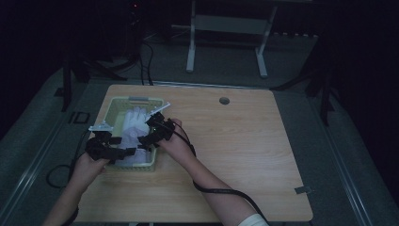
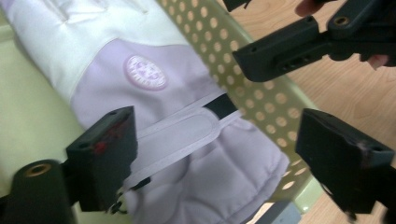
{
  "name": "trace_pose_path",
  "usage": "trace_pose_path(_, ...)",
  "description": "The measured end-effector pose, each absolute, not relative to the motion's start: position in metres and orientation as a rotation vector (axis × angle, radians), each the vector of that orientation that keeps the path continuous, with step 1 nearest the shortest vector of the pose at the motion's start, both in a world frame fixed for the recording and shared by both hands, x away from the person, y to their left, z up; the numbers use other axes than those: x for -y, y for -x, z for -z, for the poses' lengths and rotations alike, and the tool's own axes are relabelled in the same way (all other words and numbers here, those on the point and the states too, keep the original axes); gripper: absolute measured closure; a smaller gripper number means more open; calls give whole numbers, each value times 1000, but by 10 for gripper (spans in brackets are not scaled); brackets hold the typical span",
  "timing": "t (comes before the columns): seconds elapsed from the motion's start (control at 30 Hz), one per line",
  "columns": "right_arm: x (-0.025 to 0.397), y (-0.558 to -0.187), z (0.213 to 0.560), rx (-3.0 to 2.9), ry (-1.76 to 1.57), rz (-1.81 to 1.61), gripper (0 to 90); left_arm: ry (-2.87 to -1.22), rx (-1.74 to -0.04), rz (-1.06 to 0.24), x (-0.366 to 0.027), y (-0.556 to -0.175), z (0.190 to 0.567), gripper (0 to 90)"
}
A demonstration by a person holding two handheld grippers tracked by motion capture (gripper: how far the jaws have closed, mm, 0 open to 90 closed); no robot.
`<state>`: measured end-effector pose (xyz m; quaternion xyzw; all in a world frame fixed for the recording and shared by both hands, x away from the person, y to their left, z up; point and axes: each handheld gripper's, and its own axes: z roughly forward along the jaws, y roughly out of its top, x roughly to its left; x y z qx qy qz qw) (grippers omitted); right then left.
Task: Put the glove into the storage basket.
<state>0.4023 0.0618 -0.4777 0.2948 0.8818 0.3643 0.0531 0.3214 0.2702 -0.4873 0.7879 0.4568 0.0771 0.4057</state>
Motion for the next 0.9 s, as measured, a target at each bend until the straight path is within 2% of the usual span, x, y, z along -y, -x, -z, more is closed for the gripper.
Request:
trace_pose_path(0.13, -52, -403, 472, -2663, -896, -1136, 157, -2018, -1117, -248, -260, -316, 484, 61)
trace_pose_path(0.6, -22, -396, 463, -2642, -817, -1145, 152, -1977, -1020, -300, -228, -298, 473, 70)
trace_pose_path(0.9, 6, -393, 461, -2609, -812, -1140, 143, -1975, -946, -264, -201, -286, 472, 71)
